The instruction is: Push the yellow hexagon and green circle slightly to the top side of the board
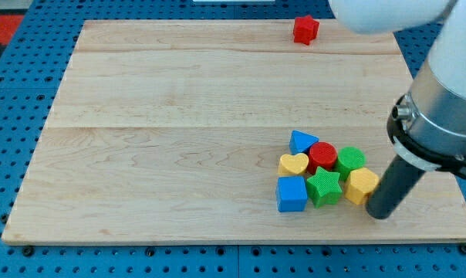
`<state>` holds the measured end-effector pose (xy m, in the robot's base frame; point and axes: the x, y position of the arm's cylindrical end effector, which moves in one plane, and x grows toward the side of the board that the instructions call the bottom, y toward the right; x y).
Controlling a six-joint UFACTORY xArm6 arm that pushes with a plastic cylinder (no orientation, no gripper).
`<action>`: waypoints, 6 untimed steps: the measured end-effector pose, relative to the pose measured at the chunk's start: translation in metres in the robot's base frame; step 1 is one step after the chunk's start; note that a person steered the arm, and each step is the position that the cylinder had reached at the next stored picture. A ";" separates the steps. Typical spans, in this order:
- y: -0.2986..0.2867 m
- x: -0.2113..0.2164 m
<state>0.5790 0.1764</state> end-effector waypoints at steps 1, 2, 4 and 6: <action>0.017 0.003; 0.034 -0.016; 0.048 -0.081; 0.041 -0.087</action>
